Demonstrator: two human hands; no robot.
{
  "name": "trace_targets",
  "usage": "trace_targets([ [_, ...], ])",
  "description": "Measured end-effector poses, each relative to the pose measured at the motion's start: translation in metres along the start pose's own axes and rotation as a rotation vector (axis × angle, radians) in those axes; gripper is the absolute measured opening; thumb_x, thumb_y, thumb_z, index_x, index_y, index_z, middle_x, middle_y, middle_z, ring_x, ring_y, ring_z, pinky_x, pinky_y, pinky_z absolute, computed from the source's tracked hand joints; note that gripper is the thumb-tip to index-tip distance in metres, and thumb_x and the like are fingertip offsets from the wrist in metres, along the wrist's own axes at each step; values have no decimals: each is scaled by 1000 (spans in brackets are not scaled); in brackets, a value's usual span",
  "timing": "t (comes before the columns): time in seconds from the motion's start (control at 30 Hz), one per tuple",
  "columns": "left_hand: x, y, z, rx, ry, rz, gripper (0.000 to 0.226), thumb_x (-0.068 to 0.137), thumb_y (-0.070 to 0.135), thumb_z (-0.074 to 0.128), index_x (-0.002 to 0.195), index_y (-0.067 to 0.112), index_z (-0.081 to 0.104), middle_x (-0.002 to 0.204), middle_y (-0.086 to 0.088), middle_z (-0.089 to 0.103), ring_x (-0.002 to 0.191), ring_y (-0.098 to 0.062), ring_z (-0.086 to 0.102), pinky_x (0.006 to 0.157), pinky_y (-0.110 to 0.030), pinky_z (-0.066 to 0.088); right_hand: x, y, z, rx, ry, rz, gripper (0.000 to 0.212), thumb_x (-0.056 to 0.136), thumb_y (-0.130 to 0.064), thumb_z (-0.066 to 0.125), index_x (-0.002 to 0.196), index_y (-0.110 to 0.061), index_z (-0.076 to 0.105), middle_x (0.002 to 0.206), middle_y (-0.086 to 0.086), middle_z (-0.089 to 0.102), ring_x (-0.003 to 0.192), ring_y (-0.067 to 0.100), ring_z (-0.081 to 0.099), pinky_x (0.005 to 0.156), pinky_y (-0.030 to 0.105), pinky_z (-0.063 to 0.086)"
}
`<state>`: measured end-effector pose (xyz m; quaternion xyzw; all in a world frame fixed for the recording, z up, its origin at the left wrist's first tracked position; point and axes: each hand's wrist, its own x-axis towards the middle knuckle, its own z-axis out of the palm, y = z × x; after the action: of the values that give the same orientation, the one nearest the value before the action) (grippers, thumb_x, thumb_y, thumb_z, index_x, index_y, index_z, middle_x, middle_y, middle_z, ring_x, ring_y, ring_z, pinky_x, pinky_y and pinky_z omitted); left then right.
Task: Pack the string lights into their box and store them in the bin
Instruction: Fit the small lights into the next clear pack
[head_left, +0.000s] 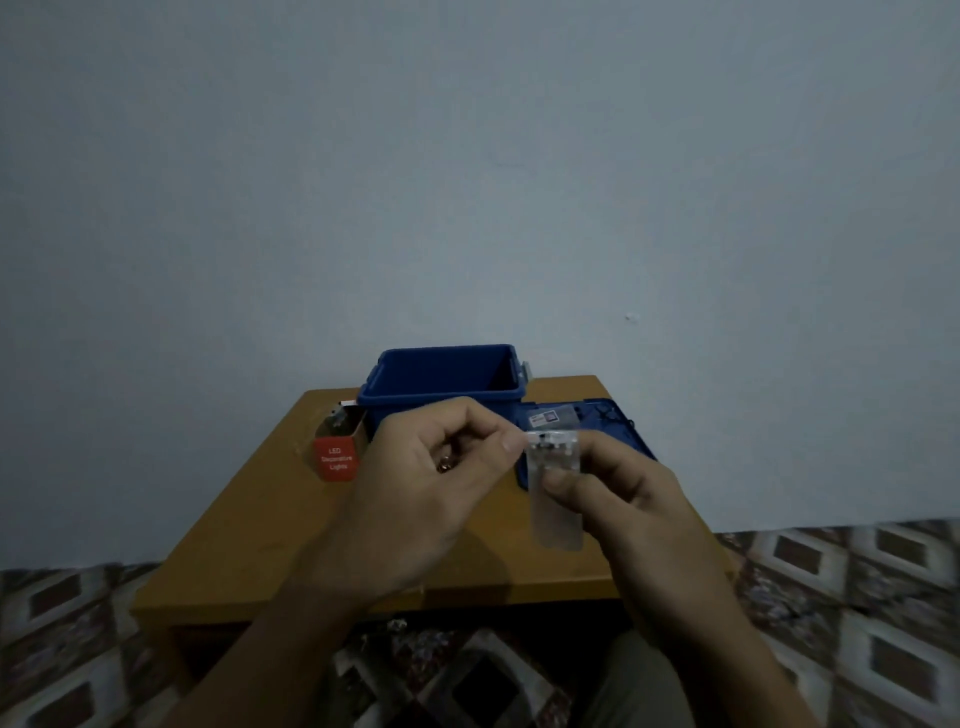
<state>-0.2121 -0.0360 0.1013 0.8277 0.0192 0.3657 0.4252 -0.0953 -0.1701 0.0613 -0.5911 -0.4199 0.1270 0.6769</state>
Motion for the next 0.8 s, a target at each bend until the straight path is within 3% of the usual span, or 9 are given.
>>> trace_targets([
  [0.1, 1, 7, 5, 3, -7, 55, 18, 93, 27, 64, 84, 15, 74, 75, -13, 66, 71, -30, 61, 63, -40, 49, -1, 0, -6, -73, 24, -22, 13, 96, -24, 63, 97, -31, 74, 92, 2, 72, 88, 24, 66, 73, 38, 54],
  [0.17, 0, 11, 7, 11, -41, 67, 16, 91, 28, 64, 85, 18, 75, 74, -6, 68, 69, -22, 63, 59, -31, 49, -1, -1, -8, -81, 23, -37, 13, 96, -25, 63, 96, -31, 74, 89, 3, 72, 84, 27, 65, 69, 35, 55],
  [0.23, 0, 14, 9, 29, -79, 65, 13, 91, 26, 65, 87, 21, 76, 76, 0, 70, 71, -16, 64, 61, -21, 47, -2, -2, -10, -75, 37, -46, 12, 94, -25, 64, 91, -32, 74, 84, 2, 70, 76, 22, 63, 60, 21, 48],
  [0.3, 1, 11, 10, 34, -93, 35, 12, 91, 26, 65, 88, 23, 77, 76, -1, 70, 72, -17, 65, 61, -25, 49, -1, -2, -12, -74, 63, -43, 13, 92, -24, 65, 87, -33, 73, 82, 0, 68, 72, 14, 61, 59, 17, 47],
  [0.4, 6, 1, 12, 63, -81, -31, 12, 91, 27, 68, 82, 24, 76, 71, -4, 68, 67, -24, 63, 61, -39, 50, 0, -1, -14, -47, 78, -29, 17, 92, -18, 67, 88, -33, 74, 85, 0, 70, 72, 14, 60, 61, 21, 49],
  [0.53, 12, -12, 14, 42, -116, -158, 12, 86, 41, 68, 85, 30, 72, 66, 4, 62, 57, -8, 55, 55, -27, 46, 0, 1, -17, 14, 87, 14, 14, 91, -12, 67, 87, -24, 73, 83, 5, 70, 68, 16, 60, 62, 28, 52],
  [0.7, 17, -11, 15, 63, -251, -192, 20, 91, 46, 63, 94, 31, 76, 90, 2, 73, 85, -12, 68, 77, -37, 55, 0, 0, -25, 102, 39, 101, 6, 89, -2, 66, 89, -9, 66, 86, 13, 69, 74, 27, 68, 69, 42, 60],
  [0.8, 22, -5, 12, 58, -315, -216, 25, 88, 45, 61, 92, 26, 78, 85, 10, 74, 81, -3, 68, 75, -24, 48, -1, -2, -29, 187, -12, 163, 9, 87, 0, 66, 94, -3, 63, 93, 17, 71, 85, 35, 73, 70, 37, 62],
])
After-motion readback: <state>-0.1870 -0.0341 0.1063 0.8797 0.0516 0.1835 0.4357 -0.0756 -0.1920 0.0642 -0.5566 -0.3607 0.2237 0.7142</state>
